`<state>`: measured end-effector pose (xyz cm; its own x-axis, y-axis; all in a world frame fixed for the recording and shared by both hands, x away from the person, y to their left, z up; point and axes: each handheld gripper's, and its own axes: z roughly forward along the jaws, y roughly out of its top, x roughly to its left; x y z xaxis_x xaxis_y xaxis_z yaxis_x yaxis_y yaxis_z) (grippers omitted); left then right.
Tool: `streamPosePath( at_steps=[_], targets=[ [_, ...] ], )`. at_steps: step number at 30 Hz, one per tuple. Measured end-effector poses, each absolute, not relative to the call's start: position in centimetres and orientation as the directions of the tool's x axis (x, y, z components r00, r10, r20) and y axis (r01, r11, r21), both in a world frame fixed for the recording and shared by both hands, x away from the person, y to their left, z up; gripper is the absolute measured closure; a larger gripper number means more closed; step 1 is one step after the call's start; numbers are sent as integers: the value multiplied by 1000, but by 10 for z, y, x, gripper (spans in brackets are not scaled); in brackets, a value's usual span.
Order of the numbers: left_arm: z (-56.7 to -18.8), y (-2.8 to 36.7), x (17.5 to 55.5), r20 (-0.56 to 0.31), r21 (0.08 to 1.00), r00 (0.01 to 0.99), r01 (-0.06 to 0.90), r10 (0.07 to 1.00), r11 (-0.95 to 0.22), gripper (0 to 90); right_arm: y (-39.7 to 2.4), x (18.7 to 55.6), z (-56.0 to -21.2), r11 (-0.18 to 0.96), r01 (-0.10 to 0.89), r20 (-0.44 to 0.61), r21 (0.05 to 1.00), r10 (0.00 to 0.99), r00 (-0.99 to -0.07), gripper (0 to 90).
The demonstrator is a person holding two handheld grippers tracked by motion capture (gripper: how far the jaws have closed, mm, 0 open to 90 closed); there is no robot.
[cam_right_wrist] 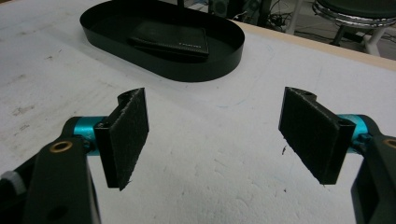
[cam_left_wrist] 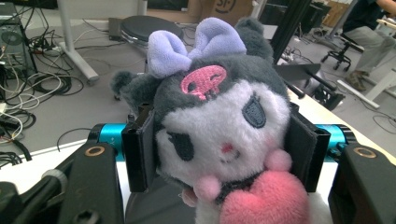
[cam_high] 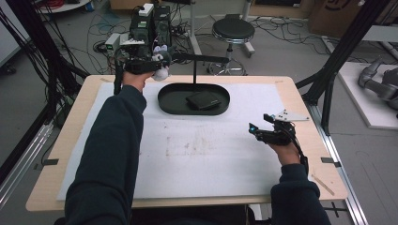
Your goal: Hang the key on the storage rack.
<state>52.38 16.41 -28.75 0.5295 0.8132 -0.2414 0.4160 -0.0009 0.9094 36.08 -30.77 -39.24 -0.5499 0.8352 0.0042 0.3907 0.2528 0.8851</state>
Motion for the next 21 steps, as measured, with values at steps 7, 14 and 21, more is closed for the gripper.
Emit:
streamPosePath(
  at_steps=[7, 14, 21],
  targets=[
    [-302, 171, 526, -219, 896, 454, 444, 863, -7, 374, -310, 359, -393, 263, 392, -4, 882, 835, -551, 246],
    [-332, 175, 524, -194, 877, 400, 480, 896, -24, 374, -311, 358, -394, 264, 397, -4, 879, 836, -548, 249],
    [-347, 159, 528, -112, 862, 396, 495, 911, -109, 366, -309, 358, -395, 275, 400, -11, 874, 835, -550, 251]
  ],
)
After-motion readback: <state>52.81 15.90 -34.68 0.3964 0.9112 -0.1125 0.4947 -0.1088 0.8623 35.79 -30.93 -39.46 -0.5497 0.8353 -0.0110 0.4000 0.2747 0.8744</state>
